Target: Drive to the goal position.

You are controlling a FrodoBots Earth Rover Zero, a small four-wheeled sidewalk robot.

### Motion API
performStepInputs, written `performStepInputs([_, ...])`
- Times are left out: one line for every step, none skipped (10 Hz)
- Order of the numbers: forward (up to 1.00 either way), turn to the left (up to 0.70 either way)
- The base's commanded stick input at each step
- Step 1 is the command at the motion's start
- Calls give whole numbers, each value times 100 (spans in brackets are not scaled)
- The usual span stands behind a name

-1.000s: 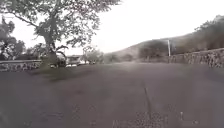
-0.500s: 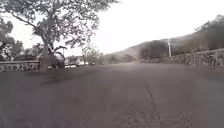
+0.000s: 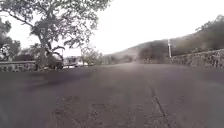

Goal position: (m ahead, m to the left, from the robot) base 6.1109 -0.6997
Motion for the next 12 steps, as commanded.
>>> performStepInputs([70, -27])
performStepInputs([70, -27])
performStepInputs([70, -27])
performStepInputs([70, -27])
performStepInputs([70, -27])
performStepInputs([70, -27])
performStepInputs([70, -27])
performStepInputs([70, -27])
performStepInputs([70, -16])
performStepInputs([70, -5])
performStepInputs([70, 0])
performStepInputs([70, 0])
